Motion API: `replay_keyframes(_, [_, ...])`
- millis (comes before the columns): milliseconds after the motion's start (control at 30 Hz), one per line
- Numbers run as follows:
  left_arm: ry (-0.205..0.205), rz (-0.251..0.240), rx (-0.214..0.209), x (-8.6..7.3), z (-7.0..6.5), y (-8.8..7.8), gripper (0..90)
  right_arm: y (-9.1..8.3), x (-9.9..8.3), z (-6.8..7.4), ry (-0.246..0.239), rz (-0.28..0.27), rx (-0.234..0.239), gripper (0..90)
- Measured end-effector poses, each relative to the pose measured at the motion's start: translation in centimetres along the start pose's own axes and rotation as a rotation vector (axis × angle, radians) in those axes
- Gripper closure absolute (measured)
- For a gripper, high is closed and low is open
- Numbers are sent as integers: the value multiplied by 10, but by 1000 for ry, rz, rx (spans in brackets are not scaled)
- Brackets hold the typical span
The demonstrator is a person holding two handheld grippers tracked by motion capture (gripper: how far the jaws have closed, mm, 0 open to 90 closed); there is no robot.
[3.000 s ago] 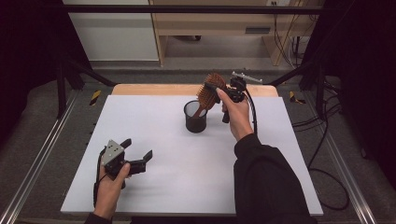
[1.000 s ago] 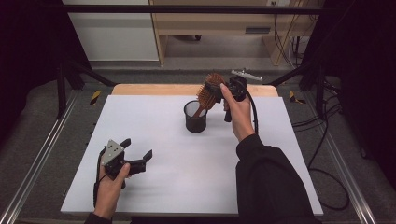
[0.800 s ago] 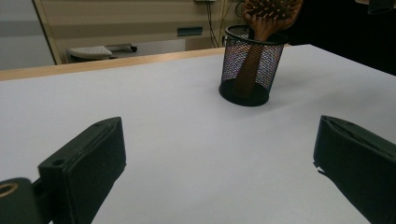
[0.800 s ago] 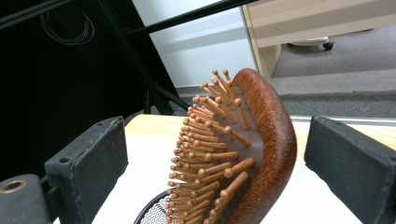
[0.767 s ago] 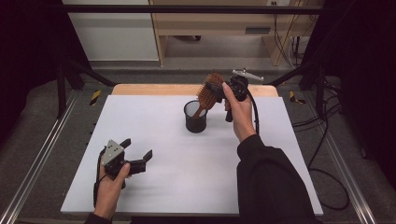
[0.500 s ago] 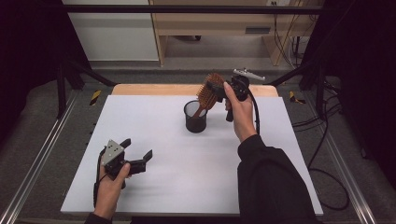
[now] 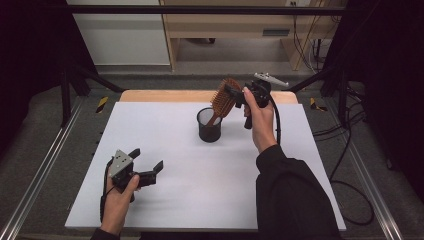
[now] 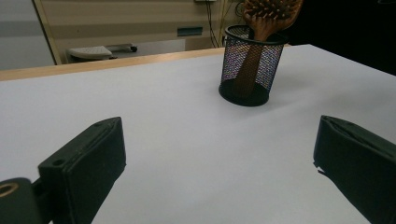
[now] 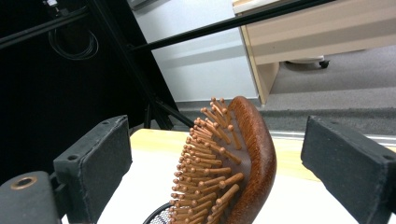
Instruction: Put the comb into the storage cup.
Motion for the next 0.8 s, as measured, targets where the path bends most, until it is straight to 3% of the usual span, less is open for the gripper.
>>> replay_keyframes(800, [-6,-4,-1,0,0,0,25,-12,6,0,-36,-56,-30,93])
Point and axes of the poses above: each handheld gripper's, and its own axes: y roughly forward along the jaws, x roughly out of its top, z roughly to its left, the point moved 1 cm from there along y, roughly forward along the jaws
